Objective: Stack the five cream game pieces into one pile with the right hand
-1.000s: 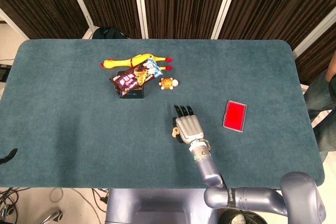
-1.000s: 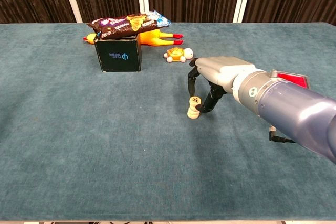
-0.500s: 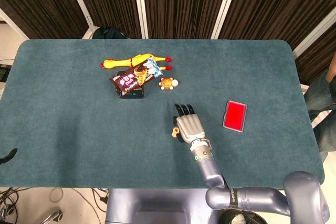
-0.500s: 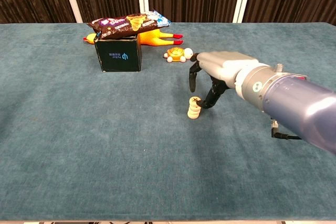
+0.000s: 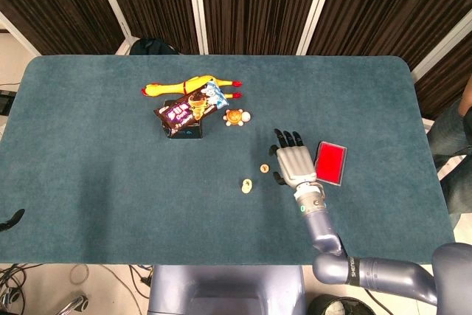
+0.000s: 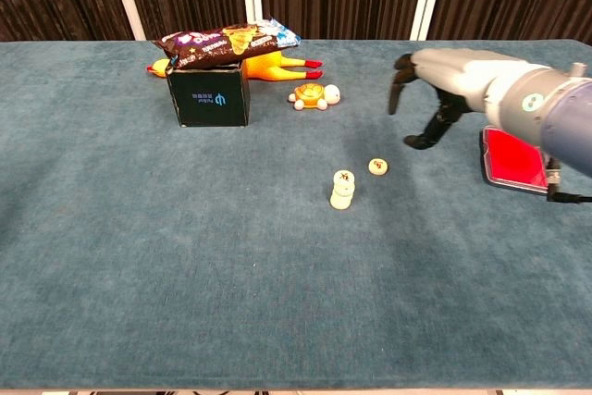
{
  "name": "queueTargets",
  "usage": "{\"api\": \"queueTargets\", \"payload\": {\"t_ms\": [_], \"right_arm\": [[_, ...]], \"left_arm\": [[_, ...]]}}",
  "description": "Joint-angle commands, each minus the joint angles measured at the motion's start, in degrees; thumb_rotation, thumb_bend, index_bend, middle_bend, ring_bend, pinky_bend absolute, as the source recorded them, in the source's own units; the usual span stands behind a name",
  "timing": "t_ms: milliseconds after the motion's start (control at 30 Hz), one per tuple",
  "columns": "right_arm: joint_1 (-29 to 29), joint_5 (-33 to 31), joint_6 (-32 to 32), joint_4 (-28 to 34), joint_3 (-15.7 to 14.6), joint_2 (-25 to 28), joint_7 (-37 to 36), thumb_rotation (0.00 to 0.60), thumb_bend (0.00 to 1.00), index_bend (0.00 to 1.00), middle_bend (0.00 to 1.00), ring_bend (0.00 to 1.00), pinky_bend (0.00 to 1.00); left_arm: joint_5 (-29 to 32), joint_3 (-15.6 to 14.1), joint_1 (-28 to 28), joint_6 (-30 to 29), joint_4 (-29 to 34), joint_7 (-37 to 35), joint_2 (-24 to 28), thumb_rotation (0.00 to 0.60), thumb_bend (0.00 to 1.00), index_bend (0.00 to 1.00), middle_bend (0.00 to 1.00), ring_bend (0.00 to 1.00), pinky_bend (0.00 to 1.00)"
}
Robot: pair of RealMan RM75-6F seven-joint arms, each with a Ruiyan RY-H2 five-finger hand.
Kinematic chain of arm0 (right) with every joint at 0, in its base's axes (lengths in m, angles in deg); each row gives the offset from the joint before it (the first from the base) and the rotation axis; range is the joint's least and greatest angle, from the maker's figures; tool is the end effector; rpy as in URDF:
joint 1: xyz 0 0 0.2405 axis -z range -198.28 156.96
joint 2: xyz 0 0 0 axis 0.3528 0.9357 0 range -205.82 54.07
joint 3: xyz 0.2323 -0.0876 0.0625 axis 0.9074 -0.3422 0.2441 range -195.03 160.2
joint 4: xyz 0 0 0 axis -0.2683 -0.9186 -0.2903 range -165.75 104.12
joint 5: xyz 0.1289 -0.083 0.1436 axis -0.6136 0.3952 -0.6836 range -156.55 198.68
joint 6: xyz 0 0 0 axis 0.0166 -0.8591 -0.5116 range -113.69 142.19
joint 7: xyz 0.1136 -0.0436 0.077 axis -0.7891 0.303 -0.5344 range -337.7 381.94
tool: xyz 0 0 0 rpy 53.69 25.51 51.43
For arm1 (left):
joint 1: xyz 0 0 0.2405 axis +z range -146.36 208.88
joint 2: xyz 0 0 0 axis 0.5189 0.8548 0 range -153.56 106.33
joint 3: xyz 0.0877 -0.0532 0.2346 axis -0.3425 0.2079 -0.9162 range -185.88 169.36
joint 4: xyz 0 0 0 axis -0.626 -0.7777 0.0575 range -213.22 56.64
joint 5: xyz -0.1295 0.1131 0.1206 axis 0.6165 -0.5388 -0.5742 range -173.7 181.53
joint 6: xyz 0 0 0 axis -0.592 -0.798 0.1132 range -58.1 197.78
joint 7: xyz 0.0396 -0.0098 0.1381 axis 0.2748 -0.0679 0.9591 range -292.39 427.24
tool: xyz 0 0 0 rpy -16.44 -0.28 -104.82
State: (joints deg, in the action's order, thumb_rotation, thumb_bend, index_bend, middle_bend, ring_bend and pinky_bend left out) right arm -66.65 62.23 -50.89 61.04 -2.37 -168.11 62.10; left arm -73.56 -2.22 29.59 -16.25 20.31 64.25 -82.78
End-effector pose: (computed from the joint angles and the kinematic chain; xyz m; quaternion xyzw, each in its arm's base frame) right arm -0.1226 -0.3486 -0.0148 0.6896 -0.4165 0.3274 0.4938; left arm -0.3188 0.1722 0.1938 -0.5084 -0.4335 -0.3951 0.6304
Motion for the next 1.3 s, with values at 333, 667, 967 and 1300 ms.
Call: {"api": "queueTargets", "payload": {"t_ms": [333, 667, 967, 1300], "right_arm": [[0.84, 5.36, 3.68, -8.63, -2.7, -1.97, -6.03, 0.6, 0.38, 0.38, 0.0, 0.0, 0.0], [-0.25, 7.3, 5.48, -13.12, -2.68, -6.42, -7.9, 0.6, 0.38, 0.38, 0.0, 0.0, 0.0], [-1.14, 6.66, 5.01, -17.07, -1.75, -10.57, -6.68, 0.6, 0.38, 0.38, 0.0, 0.0, 0.0], [-1.42, 4.84, 6.62, -20.36, -1.13, -12.51, -6.04, 0.6, 0.38, 0.4, 0.0, 0.0, 0.0]], "left_arm": [[0.34, 0.07, 0.06, 0.04, -0.17, 0.06, -0.07, 0.6, 0.16, 0.15, 0.0, 0.0, 0.07], [0.66, 0.17, 0.07, 0.21, -0.22, -0.16, 0.01, 0.6, 0.16, 0.15, 0.0, 0.0, 0.07], [0.92, 0.26, 0.08, 0.36, -0.31, -0.42, 0.11, 0.6, 0.16, 0.15, 0.0, 0.0, 0.07], [1.03, 0.26, 0.14, 0.35, -0.36, -0.36, 0.14, 0.6, 0.16, 0.15, 0.0, 0.0, 0.07]]}}
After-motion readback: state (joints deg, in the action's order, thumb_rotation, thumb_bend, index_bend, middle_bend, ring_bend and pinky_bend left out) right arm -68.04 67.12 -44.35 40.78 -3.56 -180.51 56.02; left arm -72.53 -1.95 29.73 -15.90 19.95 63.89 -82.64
